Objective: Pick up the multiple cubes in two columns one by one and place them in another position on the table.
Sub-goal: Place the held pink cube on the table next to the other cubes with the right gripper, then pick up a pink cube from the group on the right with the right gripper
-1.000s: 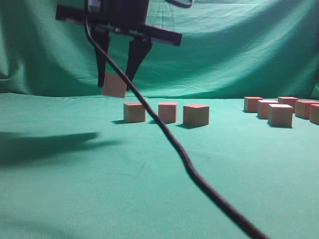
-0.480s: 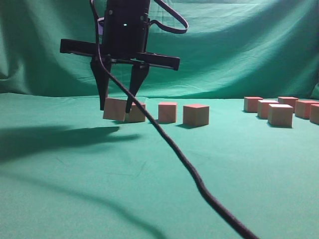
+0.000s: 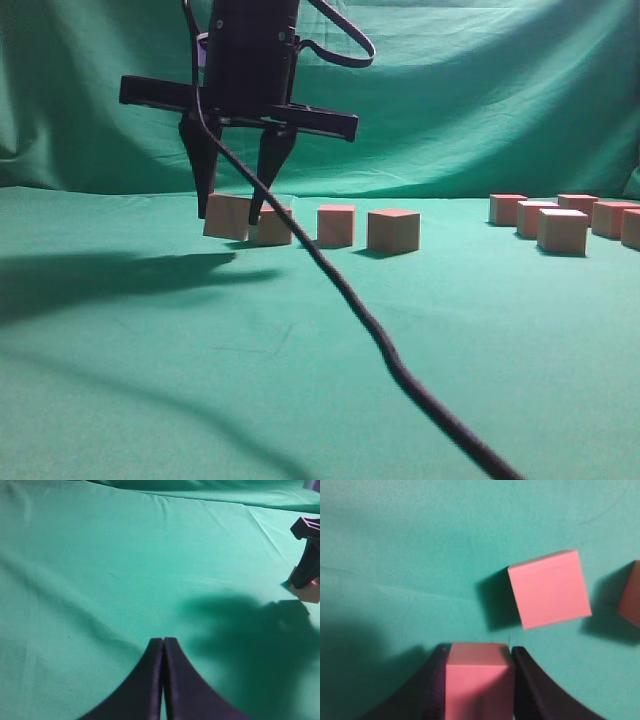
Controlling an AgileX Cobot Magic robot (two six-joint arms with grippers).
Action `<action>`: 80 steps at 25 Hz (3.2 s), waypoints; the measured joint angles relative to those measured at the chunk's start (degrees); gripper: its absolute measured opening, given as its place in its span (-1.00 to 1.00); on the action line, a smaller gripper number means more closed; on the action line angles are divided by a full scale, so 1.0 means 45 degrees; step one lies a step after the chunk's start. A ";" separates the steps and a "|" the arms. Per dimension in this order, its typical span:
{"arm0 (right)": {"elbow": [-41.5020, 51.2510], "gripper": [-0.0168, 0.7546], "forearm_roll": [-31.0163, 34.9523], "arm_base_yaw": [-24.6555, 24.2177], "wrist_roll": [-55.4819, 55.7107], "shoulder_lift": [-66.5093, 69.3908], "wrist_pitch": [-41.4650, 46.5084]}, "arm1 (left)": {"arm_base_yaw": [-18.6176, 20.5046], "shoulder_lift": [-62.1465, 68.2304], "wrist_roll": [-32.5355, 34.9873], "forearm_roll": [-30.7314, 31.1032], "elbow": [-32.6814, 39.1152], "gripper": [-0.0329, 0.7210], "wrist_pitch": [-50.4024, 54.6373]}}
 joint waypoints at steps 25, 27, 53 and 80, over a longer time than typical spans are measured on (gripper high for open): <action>-0.0061 -0.06 0.0010 0.0000 -0.0862 0.0384 0.0293 | 0.0000 0.0000 0.0000 0.0000 0.0000 -0.91 0.0000; -0.0061 0.13 0.0383 0.0000 -0.1362 0.0406 0.0293 | 0.0000 0.0000 0.0000 0.0000 0.0000 -0.91 0.0000; -0.1535 0.49 -0.1717 -0.1642 -0.3860 -0.4789 0.1266 | 0.0000 0.0000 0.0000 0.0000 0.0000 -0.91 0.0000; 0.7474 0.49 -0.0292 -0.6244 -0.3838 -0.4567 -0.2222 | 0.0000 0.0000 0.0000 0.0000 0.0000 -0.91 0.0000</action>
